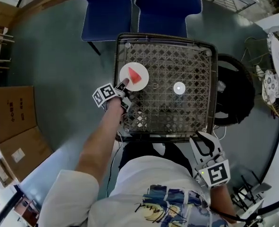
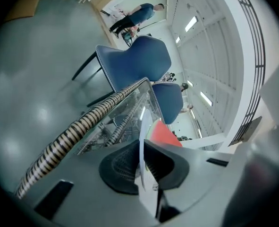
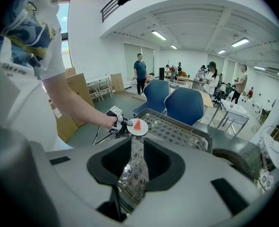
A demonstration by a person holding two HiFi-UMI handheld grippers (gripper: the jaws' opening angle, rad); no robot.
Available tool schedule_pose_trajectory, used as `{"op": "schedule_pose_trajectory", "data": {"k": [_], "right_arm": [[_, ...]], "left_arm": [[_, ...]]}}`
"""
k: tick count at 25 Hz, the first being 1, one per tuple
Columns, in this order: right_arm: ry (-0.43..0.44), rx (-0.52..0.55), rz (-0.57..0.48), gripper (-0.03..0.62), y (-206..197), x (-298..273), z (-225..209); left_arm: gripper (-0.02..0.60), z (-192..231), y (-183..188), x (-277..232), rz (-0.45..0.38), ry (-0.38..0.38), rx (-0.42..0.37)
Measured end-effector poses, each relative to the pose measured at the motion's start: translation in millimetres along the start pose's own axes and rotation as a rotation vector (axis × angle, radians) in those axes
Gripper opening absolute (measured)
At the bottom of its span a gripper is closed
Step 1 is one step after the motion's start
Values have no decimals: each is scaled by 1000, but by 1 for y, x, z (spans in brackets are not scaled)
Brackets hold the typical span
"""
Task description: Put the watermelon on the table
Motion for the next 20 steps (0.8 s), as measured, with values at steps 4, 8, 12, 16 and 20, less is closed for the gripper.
{"op": "schedule_pose_trajectory", "data": {"k": [4, 8, 12, 16, 20], "right_arm": [[2, -10, 3, 84, 5, -2, 0], [7, -16, 11, 84, 11, -13, -2], [-2, -19, 4, 84, 7, -14, -3], [-4, -23, 14, 84, 4, -13, -1], [7, -34, 18, 84, 6, -11, 0]], "left_arm": [[28, -5, 6, -1, 7, 112, -71], [40, -15, 21, -7, 9, 208, -180], [81, -19, 24, -12, -2, 320, -288], [108, -22, 26, -13, -16, 401, -359], [128, -25, 27, -9, -54, 491, -403]]}}
Point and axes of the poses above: the fingertips, and each gripper's own axes: x backward along the fingers, z to its left, y out of its top, the point moved 6 cm from there along x, backward along the fingers, and after that the axes turned 10 degrees about x, right-handed, at the moved point
